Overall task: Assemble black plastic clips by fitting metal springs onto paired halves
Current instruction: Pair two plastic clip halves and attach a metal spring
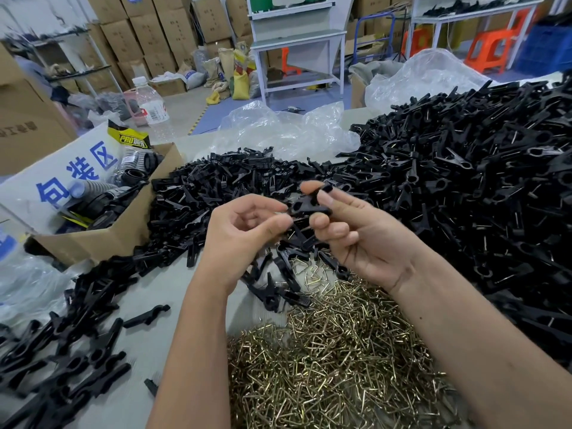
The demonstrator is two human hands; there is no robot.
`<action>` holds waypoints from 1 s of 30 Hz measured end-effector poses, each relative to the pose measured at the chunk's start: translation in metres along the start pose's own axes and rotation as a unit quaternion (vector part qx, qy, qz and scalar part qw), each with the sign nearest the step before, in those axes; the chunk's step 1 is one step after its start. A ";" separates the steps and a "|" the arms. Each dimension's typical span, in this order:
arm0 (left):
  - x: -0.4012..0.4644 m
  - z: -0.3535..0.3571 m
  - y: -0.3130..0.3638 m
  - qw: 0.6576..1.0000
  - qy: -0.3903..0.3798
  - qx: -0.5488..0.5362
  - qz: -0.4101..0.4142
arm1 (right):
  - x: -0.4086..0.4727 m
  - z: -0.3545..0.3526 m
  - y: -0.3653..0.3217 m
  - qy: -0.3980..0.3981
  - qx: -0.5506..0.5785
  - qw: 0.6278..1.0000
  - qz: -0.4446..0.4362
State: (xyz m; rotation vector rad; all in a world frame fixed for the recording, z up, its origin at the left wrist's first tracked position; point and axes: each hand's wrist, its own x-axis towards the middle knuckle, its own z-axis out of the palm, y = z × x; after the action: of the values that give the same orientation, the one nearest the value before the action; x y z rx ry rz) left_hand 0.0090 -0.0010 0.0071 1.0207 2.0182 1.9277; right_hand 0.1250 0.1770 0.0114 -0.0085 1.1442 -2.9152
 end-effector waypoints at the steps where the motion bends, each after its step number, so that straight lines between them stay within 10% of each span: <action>1: 0.000 -0.004 -0.002 0.999 0.029 0.042 -0.012 | 0.002 0.000 -0.002 0.050 -0.071 0.995 -0.042; 9: 0.003 -0.019 -0.017 0.927 0.098 0.331 -0.144 | 0.005 0.000 0.009 0.259 -0.494 0.806 -0.197; 17: 0.003 -0.023 -0.004 0.926 -0.014 0.341 -0.160 | 0.006 0.023 0.030 0.006 -0.814 0.581 0.015; 23: 0.000 -0.014 0.008 0.914 -0.190 0.344 -0.107 | 0.003 0.012 0.019 0.034 -0.769 0.637 0.037; 30: 0.001 -0.008 0.004 0.918 -0.161 0.342 -0.119 | -0.002 0.007 0.006 0.086 -0.626 0.775 0.001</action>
State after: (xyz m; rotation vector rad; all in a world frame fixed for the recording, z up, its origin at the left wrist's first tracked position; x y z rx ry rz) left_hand 0.0050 -0.0068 0.0124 1.0560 2.5021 0.8542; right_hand 0.1270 0.1681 0.0120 0.2396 2.7724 -1.5775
